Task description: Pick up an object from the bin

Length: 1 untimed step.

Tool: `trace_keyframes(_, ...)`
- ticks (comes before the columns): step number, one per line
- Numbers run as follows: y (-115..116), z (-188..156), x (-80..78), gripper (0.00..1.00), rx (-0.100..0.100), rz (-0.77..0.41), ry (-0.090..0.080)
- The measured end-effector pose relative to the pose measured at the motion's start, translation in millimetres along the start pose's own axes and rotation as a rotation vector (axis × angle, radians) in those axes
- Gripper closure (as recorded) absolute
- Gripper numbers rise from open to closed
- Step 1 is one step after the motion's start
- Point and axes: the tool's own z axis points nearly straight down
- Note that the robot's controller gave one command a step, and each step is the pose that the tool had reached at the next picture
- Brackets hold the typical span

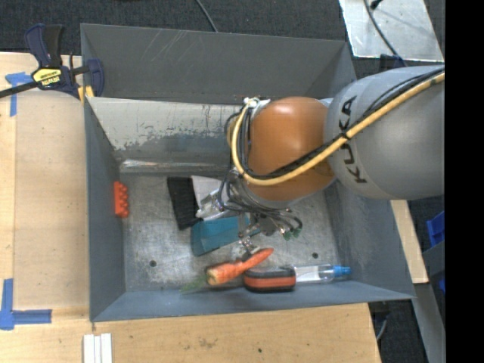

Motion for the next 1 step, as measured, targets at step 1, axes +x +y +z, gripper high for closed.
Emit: trace_keyframes(1,-19.0,13.5,20.1,0.00,0.000,0.160,-0.004)
